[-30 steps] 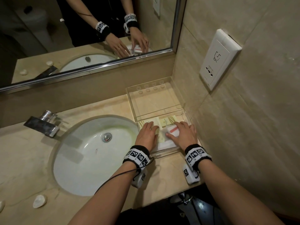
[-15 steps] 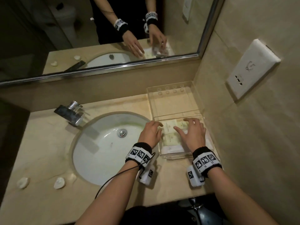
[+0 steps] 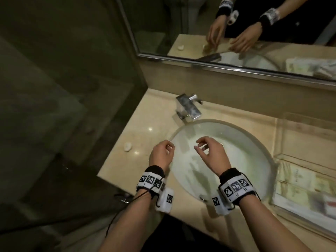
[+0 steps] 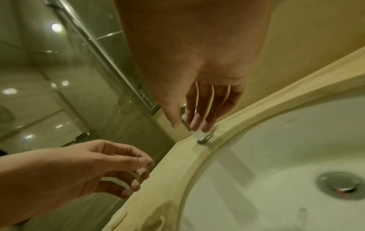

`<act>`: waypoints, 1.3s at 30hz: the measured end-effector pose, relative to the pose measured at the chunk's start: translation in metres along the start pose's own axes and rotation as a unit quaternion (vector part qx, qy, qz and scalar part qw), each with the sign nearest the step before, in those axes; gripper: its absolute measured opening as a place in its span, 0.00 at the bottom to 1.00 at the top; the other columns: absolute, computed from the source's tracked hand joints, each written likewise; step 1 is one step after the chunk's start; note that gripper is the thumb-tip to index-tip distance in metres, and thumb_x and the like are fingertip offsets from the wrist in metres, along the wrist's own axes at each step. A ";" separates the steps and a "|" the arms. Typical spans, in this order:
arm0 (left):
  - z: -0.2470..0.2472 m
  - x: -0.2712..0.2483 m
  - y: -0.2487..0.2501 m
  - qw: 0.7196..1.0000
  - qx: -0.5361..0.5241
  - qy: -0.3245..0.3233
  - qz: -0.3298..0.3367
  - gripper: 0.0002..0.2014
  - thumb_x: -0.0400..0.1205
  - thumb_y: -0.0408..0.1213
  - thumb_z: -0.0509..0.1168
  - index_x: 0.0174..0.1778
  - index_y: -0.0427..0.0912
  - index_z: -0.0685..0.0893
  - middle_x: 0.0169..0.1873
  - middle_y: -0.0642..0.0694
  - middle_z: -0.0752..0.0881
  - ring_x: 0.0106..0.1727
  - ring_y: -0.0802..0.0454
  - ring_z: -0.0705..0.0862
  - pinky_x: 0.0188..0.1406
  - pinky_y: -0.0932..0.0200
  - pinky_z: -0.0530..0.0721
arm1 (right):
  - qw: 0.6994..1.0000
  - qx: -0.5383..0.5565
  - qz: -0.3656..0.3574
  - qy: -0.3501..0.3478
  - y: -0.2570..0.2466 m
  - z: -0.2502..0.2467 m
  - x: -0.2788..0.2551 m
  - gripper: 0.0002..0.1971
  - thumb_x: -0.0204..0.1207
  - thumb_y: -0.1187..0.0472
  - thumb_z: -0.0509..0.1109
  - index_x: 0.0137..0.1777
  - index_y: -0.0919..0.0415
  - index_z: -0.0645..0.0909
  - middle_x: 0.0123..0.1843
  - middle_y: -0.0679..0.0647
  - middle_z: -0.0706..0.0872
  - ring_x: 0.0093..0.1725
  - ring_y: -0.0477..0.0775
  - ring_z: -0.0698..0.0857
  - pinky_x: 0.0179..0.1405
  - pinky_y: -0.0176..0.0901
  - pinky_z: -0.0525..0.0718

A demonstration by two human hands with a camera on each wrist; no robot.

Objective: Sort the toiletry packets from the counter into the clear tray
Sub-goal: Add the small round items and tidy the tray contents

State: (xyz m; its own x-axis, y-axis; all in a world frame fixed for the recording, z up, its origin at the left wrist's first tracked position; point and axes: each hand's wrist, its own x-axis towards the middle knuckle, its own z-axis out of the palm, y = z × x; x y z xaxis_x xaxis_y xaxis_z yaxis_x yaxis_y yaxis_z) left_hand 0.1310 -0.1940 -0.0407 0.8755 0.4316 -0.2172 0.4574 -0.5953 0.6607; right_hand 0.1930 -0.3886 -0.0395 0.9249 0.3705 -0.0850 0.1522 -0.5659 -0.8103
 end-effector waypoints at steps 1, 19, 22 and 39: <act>-0.013 0.001 -0.016 1.000 0.002 0.017 -0.026 0.04 0.77 0.37 0.66 0.43 0.50 0.85 0.37 0.50 0.87 0.36 0.52 0.85 0.42 0.55 0.86 | 1.000 0.003 -0.005 -0.030 -0.009 0.018 0.006 0.08 0.77 0.54 0.74 0.54 0.52 0.82 0.47 0.46 0.86 0.43 0.46 0.85 0.47 0.41 0.83; -0.076 0.035 -0.141 0.991 0.072 0.040 -0.107 0.32 0.77 0.28 0.69 0.77 0.49 0.69 0.79 0.51 0.66 0.74 0.45 0.68 0.76 0.54 0.69 | 0.955 -0.097 0.028 -0.279 -0.051 0.164 0.032 0.28 0.58 0.55 0.87 0.59 0.52 0.84 0.55 0.48 0.76 0.53 0.51 0.80 0.60 0.42 0.79; -0.074 0.038 -0.146 0.991 0.050 0.070 -0.100 0.29 0.77 0.22 0.67 0.73 0.48 0.74 0.73 0.50 0.71 0.69 0.46 0.71 0.74 0.54 0.73 | 0.955 -0.105 0.028 -0.275 -0.049 0.169 0.032 0.27 0.56 0.57 0.88 0.57 0.51 0.84 0.54 0.47 0.75 0.52 0.50 0.79 0.59 0.40 0.79; -0.039 0.028 -0.042 0.993 -0.121 0.013 0.007 0.20 0.70 0.29 0.75 0.53 0.51 0.79 0.53 0.53 0.81 0.52 0.52 0.83 0.52 0.52 0.88 | 0.995 0.034 0.046 -0.079 -0.034 0.072 0.022 0.18 0.67 0.56 0.82 0.54 0.54 0.82 0.54 0.50 0.83 0.42 0.48 0.85 0.38 0.31 0.82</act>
State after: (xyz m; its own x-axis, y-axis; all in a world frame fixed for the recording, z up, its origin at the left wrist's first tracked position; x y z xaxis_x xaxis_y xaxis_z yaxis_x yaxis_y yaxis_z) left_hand 0.1302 -0.1301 -0.0466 0.8756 0.4436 -0.1913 0.3924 -0.4221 0.8172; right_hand 0.1834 -0.3086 -0.0557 0.8667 0.4337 -0.2463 0.0408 -0.5539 -0.8316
